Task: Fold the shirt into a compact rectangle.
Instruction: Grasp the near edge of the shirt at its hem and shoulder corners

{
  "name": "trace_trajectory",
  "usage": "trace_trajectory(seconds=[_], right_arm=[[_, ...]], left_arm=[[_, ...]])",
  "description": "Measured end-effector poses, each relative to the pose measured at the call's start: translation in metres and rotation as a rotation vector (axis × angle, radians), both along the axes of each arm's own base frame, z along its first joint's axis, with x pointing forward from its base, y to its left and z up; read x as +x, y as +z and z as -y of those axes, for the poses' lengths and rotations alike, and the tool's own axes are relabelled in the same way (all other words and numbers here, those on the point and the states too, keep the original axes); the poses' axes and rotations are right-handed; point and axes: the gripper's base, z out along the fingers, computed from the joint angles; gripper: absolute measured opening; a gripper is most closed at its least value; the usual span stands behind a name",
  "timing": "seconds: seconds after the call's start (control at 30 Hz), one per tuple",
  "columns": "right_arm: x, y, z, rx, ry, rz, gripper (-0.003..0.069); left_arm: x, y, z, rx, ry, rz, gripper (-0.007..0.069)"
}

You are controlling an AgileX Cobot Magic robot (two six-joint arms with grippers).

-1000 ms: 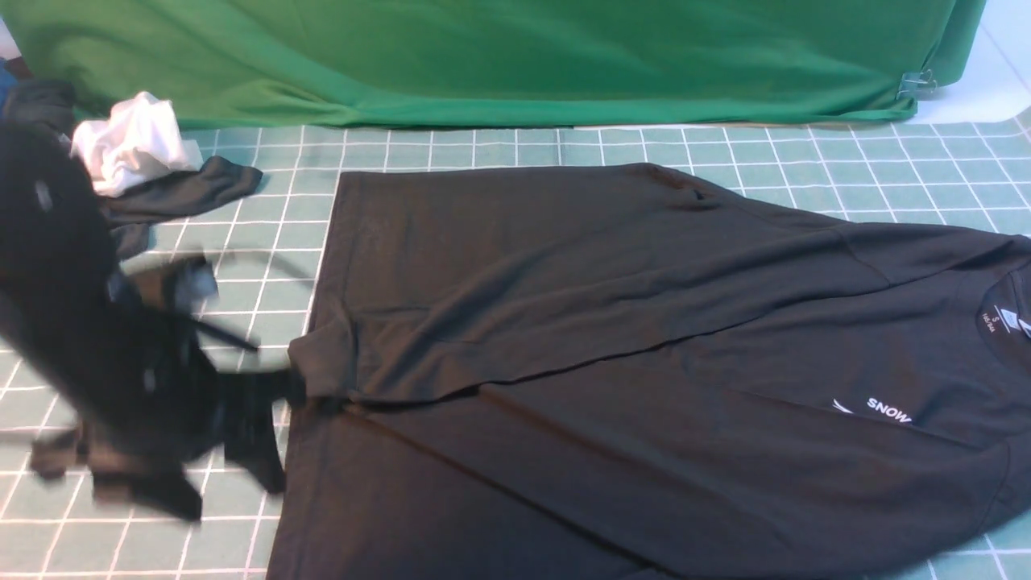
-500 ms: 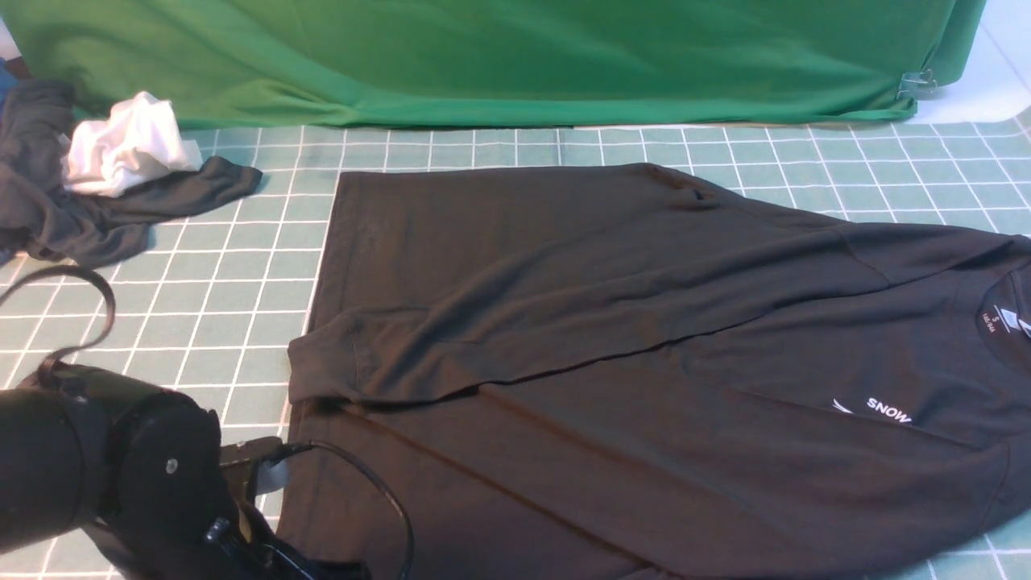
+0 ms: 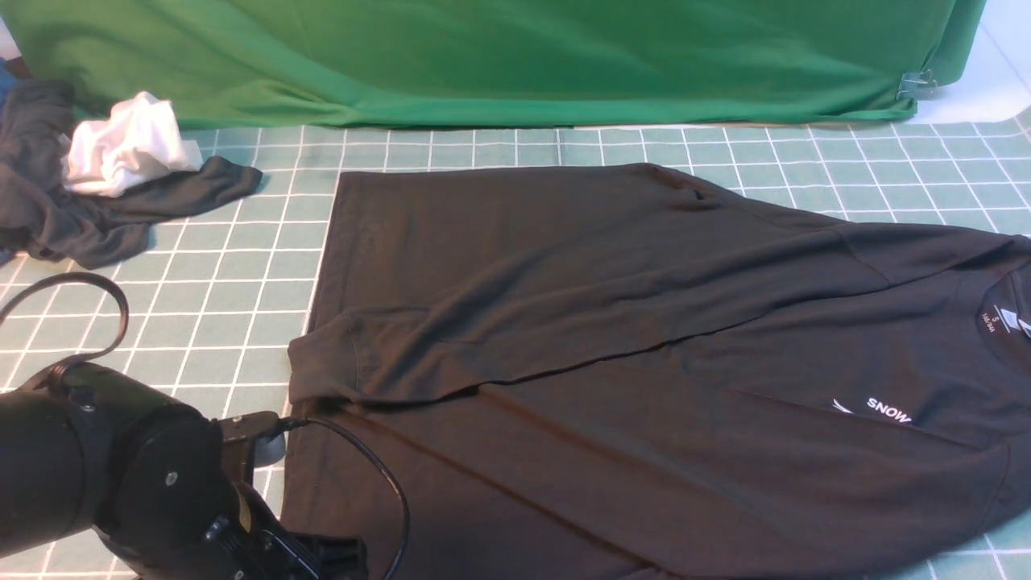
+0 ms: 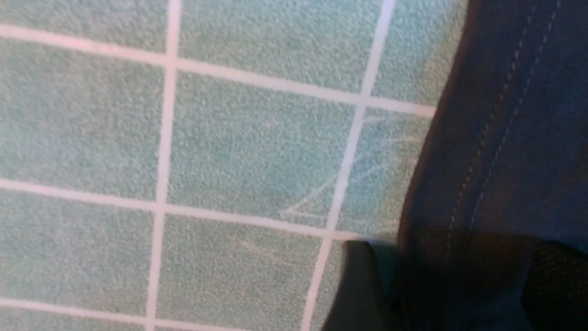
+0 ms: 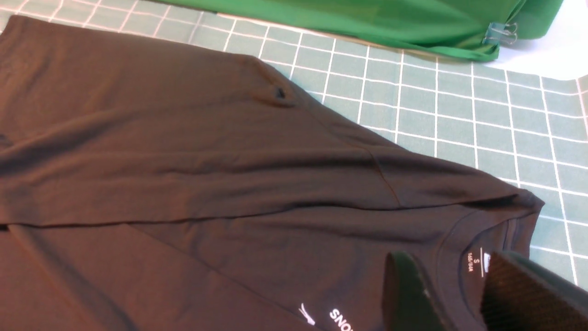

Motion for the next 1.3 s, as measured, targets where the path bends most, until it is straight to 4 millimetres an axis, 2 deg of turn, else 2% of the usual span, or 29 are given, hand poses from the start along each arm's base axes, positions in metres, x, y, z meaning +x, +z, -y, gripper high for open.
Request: trace_trajectory(seconds=[0.3, 0.4, 0.47, 0.53, 0.57, 0.6, 0.63, 0.67, 0.73, 0.8, 0.97, 1.07, 1.1, 1.13, 1.17, 1.2, 1.3], right_arm=[[0.000, 0.000, 0.000, -0.001, 0.000, 0.000, 0.0237], [0.000, 0.000, 0.000, -0.001, 0.000, 0.001, 0.0237], [0.000, 0.000, 0.000, 0.000, 0.000, 0.002, 0.0237], [0.000, 0.000, 0.000, 0.000, 0.000, 0.002, 0.0237], [0.000, -0.001, 0.000, -0.001, 0.000, 0.001, 0.0237], [0.000, 0.000, 0.000, -0.001, 0.000, 0.001, 0.0237], [0.000, -0.004, 0.000, -0.004, 0.000, -0.010, 0.0237], [0.000, -0.008, 0.000, -0.007, 0.000, -0.019, 0.0237], [0.000, -0.019, 0.000, -0.019, 0.000, -0.054, 0.0237], [0.000, -0.027, 0.000, -0.028, 0.001, -0.079, 0.0237], [0.000, -0.071, -0.005, -0.115, 0.082, -0.284, 0.0237], [0.002, -0.099, -0.022, -0.127, 0.217, -0.416, 0.0253], [0.002, -0.102, -0.024, -0.133, 0.230, -0.425, 0.0258], [0.003, -0.113, -0.035, -0.156, 0.294, -0.478, 0.0285], [0.003, -0.116, -0.038, -0.167, 0.313, -0.491, 0.0295], [0.003, -0.127, -0.053, -0.219, 0.395, -0.534, 0.0337], [0.002, -0.149, -0.076, -0.352, 0.525, -0.596, 0.0414]], left_arm=[[-0.007, -0.006, 0.002, -0.028, 0.017, -0.057, 0.0427], [-0.006, -0.006, 0.003, -0.041, 0.009, -0.053, 0.0396], [-0.006, -0.006, 0.004, -0.055, 0.005, -0.045, 0.0315], [-0.005, -0.006, 0.005, -0.063, 0.008, -0.041, 0.0272], [-0.005, -0.006, 0.006, -0.073, 0.004, -0.027, 0.0188], [-0.005, -0.006, 0.006, -0.074, 0.005, -0.027, 0.0179], [-0.004, -0.006, 0.006, -0.088, 0.002, -0.006, 0.0103], [-0.003, -0.005, 0.007, -0.095, 0.001, 0.010, 0.0071], [-0.003, 0.001, 0.007, -0.113, -0.003, 0.054, 0.0027], [-0.003, 0.007, 0.006, -0.126, -0.004, 0.085, 0.0019], [-0.011, 0.032, 0.002, -0.170, -0.021, 0.199, 0.0016], [-0.016, 0.037, -0.001, -0.163, -0.036, 0.197, 0.0016], [-0.016, 0.037, -0.001, -0.163, -0.036, 0.197, 0.0016], [-0.017, 0.037, -0.002, -0.156, -0.041, 0.186, 0.0016], [-0.018, 0.037, -0.002, -0.154, -0.042, 0.184, 0.0016], [-0.018, 0.036, -0.003, -0.143, -0.050, 0.183, 0.0016], [-0.017, 0.036, -0.005, -0.117, -0.073, 0.194, 0.0016]])
